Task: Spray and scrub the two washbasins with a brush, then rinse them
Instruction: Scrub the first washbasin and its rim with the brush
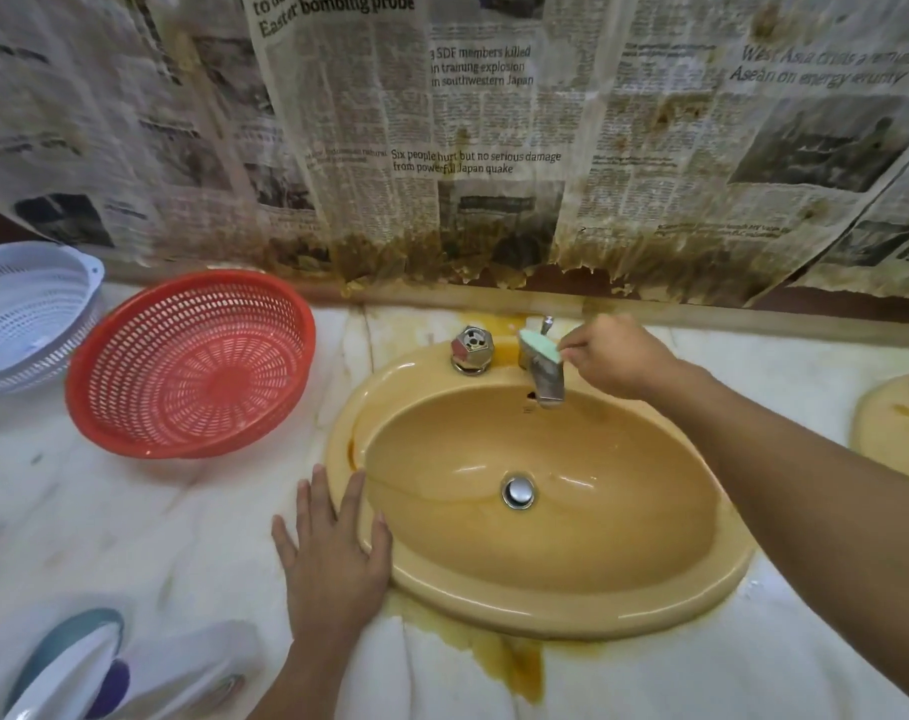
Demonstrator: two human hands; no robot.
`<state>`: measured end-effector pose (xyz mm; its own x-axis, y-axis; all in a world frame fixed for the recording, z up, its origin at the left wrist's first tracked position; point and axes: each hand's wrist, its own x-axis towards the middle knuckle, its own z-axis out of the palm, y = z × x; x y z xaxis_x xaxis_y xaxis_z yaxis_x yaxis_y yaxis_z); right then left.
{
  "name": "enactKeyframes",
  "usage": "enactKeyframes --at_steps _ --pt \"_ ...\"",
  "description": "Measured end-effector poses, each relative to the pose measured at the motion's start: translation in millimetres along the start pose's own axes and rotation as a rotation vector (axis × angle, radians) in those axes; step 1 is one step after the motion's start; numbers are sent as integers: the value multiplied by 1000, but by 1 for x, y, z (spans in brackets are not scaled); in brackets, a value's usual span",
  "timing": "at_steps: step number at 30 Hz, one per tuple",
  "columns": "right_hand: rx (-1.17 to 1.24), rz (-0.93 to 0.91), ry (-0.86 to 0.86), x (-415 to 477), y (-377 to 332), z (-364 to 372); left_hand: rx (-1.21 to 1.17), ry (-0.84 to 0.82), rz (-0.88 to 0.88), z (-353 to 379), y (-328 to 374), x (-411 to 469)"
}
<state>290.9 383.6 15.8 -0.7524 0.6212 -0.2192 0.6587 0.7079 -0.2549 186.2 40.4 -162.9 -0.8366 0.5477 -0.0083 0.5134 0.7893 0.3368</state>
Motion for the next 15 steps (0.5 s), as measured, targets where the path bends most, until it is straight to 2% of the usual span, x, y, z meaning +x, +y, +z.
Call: enactKeyframes --at_steps 4,10,15 --pt "-73 -80 -167 -1 6 -23 18 -2 -8 0 0 2" --pt "-100 -10 -90 28 17 -5 7 8 -21 1 1 3" --pt "-110 -66 -161 26 19 -15 16 13 -20 2 1 5"
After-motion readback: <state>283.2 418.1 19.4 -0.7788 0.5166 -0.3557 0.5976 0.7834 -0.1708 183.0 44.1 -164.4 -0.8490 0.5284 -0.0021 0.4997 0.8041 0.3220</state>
